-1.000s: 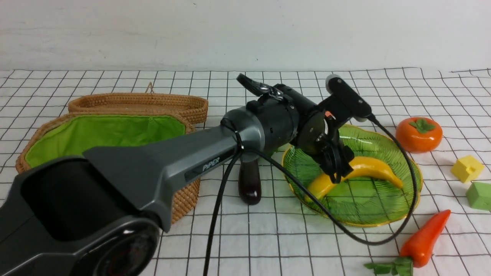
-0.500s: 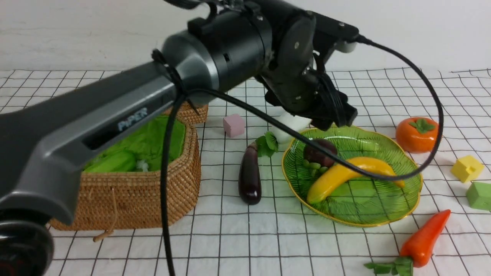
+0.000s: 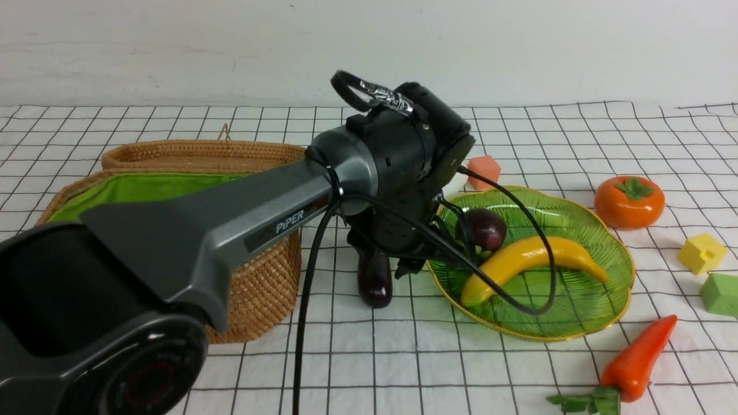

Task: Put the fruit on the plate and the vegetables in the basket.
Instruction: Use the left arm to grab an eggplant and put it into the left basket

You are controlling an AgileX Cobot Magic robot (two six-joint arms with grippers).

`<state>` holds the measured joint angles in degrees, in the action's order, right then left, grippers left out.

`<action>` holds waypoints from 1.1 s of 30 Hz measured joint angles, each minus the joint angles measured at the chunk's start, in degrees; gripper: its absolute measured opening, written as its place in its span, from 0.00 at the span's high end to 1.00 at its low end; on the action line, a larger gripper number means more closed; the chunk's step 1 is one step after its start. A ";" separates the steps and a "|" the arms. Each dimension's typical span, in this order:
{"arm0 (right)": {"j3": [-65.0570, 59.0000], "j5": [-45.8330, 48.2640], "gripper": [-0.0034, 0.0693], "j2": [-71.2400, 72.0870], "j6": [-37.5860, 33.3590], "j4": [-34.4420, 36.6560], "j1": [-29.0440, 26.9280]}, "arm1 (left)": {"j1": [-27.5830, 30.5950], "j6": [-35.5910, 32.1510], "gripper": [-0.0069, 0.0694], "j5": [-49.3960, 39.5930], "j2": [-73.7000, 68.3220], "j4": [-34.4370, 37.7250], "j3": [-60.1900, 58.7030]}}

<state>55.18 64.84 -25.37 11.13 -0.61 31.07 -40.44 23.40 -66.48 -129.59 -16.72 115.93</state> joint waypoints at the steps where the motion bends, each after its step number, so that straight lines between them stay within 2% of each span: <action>1: 0.00 0.24 0.63 0.00 0.00 0.01 0.00 | 0.95 0.26 0.36 1.17 -0.66 0.57 0.00; 2: 0.00 0.38 0.63 0.00 -0.07 0.14 0.00 | 1.89 0.26 0.32 2.11 -1.21 1.40 0.00; 6: 0.00 0.38 0.63 0.00 -0.09 0.19 0.00 | 3.90 0.43 0.30 4.92 -2.89 3.94 0.00; 11: 0.00 0.50 0.63 0.00 -0.14 0.19 0.00 | 4.91 0.69 0.38 6.48 -4.73 4.71 0.04; 15: 0.00 0.55 0.63 0.00 -0.14 0.19 0.00 | 5.06 0.69 0.38 6.25 -4.88 5.10 0.24; 23: 0.00 0.14 0.63 0.00 -0.14 0.19 0.00 | 5.06 -0.41 0.38 -2.12 0.92 6.64 3.55; 30: 0.00 -3.79 0.63 0.00 -2.07 0.26 0.00 | 5.06 -14.30 0.38 -4.12 17.40 6.39 3.87; 33: 0.00 -6.86 0.63 0.00 -3.45 0.61 0.00 | 5.60 -24.79 0.38 -4.49 26.69 4.27 -3.53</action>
<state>55.18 57.98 -25.37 7.68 0.00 31.07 -34.83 -1.39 -70.96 -102.90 -12.45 112.40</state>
